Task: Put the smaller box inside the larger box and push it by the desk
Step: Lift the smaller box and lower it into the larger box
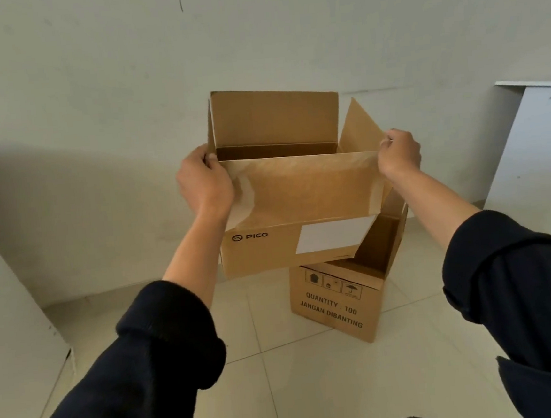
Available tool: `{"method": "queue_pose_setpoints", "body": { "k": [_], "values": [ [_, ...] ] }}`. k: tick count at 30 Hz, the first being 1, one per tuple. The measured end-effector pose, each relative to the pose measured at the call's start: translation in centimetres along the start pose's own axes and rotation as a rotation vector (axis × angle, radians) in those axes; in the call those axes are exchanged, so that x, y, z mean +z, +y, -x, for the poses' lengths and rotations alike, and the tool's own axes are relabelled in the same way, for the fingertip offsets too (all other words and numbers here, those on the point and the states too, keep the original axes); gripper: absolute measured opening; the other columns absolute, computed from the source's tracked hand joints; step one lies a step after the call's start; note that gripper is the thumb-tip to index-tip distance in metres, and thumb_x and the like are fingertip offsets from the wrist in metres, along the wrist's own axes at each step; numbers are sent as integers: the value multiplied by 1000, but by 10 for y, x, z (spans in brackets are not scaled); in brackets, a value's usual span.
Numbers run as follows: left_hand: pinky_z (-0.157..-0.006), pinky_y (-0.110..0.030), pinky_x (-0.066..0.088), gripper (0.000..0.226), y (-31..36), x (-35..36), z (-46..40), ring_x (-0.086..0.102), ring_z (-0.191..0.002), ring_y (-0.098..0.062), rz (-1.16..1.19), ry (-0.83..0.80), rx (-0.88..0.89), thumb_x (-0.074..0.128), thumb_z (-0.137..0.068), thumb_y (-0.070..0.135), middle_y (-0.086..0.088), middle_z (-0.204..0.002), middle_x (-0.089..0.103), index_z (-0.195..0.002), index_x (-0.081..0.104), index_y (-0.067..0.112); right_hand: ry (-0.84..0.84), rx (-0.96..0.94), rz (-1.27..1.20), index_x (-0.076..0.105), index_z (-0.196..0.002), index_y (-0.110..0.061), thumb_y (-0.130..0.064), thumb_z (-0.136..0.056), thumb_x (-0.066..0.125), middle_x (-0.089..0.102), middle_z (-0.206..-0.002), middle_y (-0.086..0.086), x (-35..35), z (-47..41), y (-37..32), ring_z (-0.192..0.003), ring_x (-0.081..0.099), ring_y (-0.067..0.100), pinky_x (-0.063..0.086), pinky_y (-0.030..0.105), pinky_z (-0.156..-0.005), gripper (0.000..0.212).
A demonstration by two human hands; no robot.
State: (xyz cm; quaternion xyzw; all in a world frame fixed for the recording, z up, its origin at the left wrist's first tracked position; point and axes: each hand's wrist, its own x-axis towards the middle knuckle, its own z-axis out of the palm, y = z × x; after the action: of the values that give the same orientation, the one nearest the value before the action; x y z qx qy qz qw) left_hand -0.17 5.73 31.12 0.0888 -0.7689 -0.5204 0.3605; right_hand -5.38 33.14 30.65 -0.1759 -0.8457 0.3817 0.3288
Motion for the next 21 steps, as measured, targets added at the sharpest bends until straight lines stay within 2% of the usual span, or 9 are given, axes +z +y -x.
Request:
{"method": "queue_pose_setpoints", "body": {
  "k": [1, 3, 5, 7, 9, 12, 15, 17, 21],
  "values": [
    [-88, -31, 49, 33, 4, 11, 5, 62, -95, -22, 20, -10, -5, 39, -97, 11, -4, -109, 71, -114, 68, 14, 21, 7, 3, 60, -120, -8, -7, -100, 34, 61, -124, 14, -7, -6, 7, -114, 57, 33, 44, 31, -86, 32],
    [-90, -31, 49, 34, 10, 34, 15, 63, -101, -25, 61, -34, -13, 38, -97, 11, -5, -110, 71, -116, 67, 14, 52, 6, 1, 58, -123, -5, -7, -101, 35, 60, -127, 15, -18, -20, 23, -115, 57, 34, 46, 35, -92, 32],
    [-89, -26, 44, 34, 15, 56, 27, 62, -107, -25, 92, -47, -23, 38, -98, 10, -6, -114, 70, -119, 65, 14, 72, -21, -1, 61, -109, -6, -7, -101, 34, 63, -109, 15, -25, -34, 39, -100, 59, 34, 47, 35, -84, 28],
    [-90, -20, 38, 36, 20, 77, 40, 59, -115, -22, 114, -50, -39, 38, -99, 11, -5, -123, 67, -127, 60, 14, 76, -37, 2, 60, -101, -7, -9, -101, 34, 58, -97, 12, -31, -48, 58, -88, 55, 30, 40, 32, -75, 25],
    [-92, -18, 34, 36, 25, 99, 53, 56, -121, -21, 129, -63, -62, 38, -100, 11, -5, -129, 63, -132, 56, 12, 64, -35, 0, 60, -106, -9, -10, -101, 35, 60, -102, 14, -37, -62, 79, -94, 57, 33, 41, 32, -77, 26],
    [-101, -22, 36, 37, 28, 130, 69, 53, -126, -21, 133, -66, -90, 39, -100, 12, -6, -134, 60, -135, 52, 11, 41, -30, -8, 57, -124, -7, -11, -101, 35, 63, -115, 11, -45, -82, 105, -114, 58, 36, 45, 35, -86, 31],
    [-100, -22, 36, 37, 30, 155, 78, 54, -124, -21, 131, -35, -97, 40, -100, 12, -5, -132, 62, -134, 53, 11, -4, -62, -23, 51, -134, -9, -12, -102, 35, 57, -135, 13, -48, -99, 120, -125, 52, 32, 43, 38, -101, 36],
    [-104, -25, 38, 37, 29, 167, 82, 54, -125, -20, 119, -4, -105, 40, -100, 13, -4, -133, 61, -135, 53, 11, -33, -86, -28, 48, -137, -9, -12, -103, 35, 54, -139, 13, -47, -109, 128, -129, 49, 31, 40, 39, -105, 37],
    [-106, -26, 39, 38, 30, 185, 87, 54, -125, -19, 135, -1, -128, 40, -100, 12, -4, -134, 61, -135, 53, 12, -54, -112, -55, 49, -136, -11, -12, -103, 36, 56, -137, 12, -41, -128, 142, -126, 51, 31, 42, 39, -103, 36]
  ]
}}
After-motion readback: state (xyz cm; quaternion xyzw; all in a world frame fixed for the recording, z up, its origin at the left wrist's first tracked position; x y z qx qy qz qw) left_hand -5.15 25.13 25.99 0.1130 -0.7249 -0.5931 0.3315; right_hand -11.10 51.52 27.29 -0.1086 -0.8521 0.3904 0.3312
